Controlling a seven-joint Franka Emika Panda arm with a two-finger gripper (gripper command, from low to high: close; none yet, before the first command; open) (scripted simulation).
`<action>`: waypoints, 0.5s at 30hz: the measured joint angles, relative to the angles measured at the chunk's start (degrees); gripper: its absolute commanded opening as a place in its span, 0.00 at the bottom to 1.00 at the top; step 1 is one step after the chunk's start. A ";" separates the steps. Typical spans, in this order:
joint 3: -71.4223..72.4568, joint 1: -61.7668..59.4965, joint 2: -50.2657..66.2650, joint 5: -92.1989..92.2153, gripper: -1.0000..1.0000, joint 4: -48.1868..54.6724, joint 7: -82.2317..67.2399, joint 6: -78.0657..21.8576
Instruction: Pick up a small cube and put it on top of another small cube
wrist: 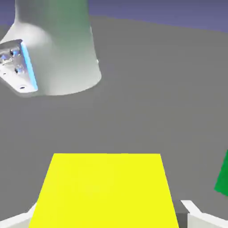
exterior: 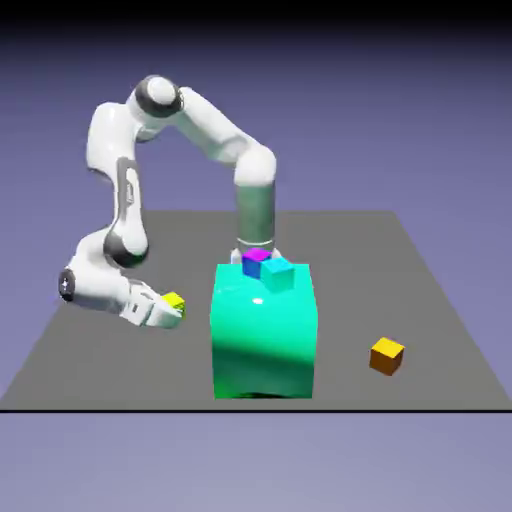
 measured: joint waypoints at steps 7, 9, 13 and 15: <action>-0.53 12.32 11.93 17.45 0.00 5.31 11.99 5.62; -0.68 15.84 15.34 22.44 0.00 6.83 15.42 7.22; -3.41 23.38 20.35 29.44 0.00 9.21 17.93 6.70; -6.61 27.53 21.48 30.68 0.00 9.91 15.89 3.60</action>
